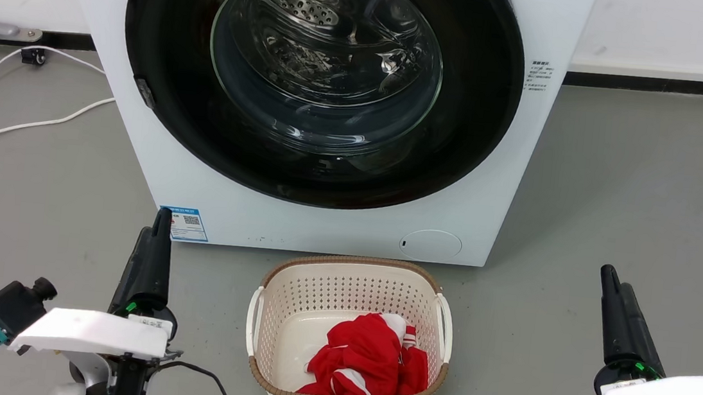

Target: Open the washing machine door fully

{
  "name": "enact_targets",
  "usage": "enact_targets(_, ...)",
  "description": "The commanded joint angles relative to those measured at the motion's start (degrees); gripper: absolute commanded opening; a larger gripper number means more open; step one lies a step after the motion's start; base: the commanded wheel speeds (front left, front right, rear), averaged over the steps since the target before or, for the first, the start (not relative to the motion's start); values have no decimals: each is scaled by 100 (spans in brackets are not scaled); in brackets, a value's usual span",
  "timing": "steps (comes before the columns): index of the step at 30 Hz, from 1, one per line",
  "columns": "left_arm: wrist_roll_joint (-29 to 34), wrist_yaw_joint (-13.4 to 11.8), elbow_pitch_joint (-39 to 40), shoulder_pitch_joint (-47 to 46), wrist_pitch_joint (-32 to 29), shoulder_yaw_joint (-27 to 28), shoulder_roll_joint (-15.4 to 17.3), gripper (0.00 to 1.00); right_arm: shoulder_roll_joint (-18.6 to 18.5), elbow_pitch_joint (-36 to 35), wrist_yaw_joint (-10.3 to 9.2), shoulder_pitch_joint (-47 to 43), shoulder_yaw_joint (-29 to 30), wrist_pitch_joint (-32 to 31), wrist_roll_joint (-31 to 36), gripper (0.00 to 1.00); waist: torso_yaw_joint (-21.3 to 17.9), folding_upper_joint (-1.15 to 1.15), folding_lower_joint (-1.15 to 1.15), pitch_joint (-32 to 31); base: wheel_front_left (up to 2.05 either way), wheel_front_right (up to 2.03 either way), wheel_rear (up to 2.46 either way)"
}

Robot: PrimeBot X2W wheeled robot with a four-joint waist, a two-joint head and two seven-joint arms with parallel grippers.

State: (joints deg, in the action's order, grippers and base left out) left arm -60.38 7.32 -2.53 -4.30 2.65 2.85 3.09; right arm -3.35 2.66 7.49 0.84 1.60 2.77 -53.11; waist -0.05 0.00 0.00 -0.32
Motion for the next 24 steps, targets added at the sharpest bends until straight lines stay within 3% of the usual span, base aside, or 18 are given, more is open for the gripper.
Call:
enact_targets(1, 213, 11, 145, -26, 47, -12, 32, 100, -5, -137, 0, 47, -9, 44, 221, 100, -2, 0, 0, -1, 0, 0, 0)
enact_targets(14, 1686, -12, 244, 124, 291, -163, 46, 100, 7, -168, 0, -63, -54, 183, 1532, 100, -7, 0, 0, -28, 0, 0, 0)
enact_targets(24, 2713, -179, 164, 240, 493, -288, 85, 100, 18, -209, 0, -139, -150, 230, 2468, 100, -18, 0, 0, -59, 0, 0, 0)
